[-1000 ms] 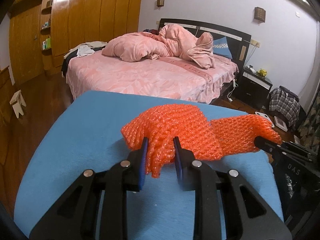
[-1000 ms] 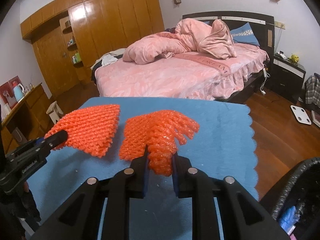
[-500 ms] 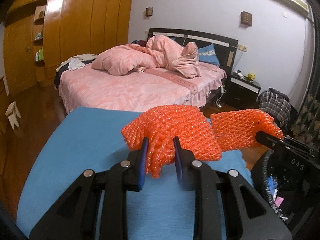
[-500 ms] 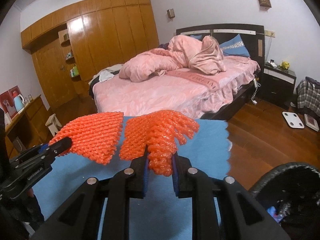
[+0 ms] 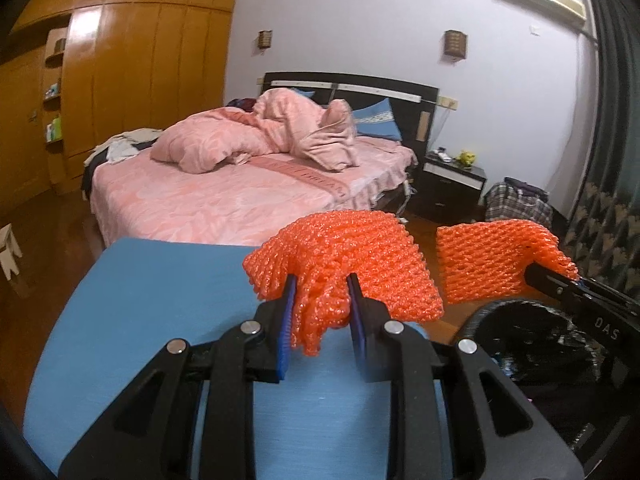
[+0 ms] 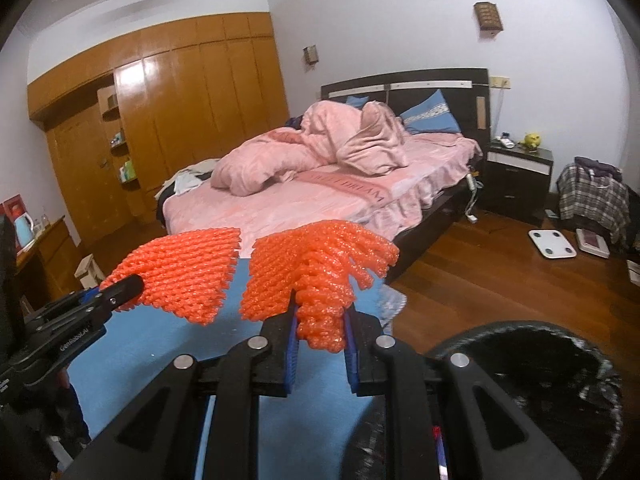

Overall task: Collect trash
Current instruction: 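Carry both orange foam nets over the black bin and open both tools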

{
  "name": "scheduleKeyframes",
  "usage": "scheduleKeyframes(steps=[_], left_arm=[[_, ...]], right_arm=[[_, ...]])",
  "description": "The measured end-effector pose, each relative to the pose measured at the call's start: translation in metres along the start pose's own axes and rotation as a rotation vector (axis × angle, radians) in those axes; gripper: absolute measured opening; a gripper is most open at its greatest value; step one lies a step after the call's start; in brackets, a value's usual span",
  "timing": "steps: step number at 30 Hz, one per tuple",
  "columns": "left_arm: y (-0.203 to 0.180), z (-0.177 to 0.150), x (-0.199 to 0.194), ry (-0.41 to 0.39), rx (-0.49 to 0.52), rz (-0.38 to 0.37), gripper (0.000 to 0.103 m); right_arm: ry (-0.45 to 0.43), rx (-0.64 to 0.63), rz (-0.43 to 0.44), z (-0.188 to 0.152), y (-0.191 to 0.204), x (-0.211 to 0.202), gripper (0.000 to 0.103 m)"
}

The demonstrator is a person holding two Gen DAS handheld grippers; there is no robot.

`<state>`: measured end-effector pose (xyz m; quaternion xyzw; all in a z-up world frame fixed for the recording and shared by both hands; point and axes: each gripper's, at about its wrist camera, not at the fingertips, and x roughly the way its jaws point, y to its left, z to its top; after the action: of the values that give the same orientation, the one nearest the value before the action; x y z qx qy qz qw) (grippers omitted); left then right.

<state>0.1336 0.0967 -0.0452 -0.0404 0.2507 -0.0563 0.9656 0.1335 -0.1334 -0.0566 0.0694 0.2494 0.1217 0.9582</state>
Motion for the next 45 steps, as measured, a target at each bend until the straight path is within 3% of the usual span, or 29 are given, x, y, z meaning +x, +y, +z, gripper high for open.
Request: scheduleKeyframes(steps=[25, 34, 45], left_arm=[[-0.162, -0.020, -0.010, -0.008, 0.152, -0.262, 0.024], [-0.195, -0.035, -0.001, 0.017, 0.201, -0.304, 0.025], [-0.226, -0.066, 0.033, 0.109, 0.243, -0.341, 0.025]], right_arm=[[-0.064, 0.095, -0.227, -0.022, -0.120, -0.100, 0.019], [-0.053, 0.136, -0.307, -0.038, -0.156, -0.118, 0.019], [0.015, 0.173, -0.362, -0.067, -0.190, -0.115, 0.019]])
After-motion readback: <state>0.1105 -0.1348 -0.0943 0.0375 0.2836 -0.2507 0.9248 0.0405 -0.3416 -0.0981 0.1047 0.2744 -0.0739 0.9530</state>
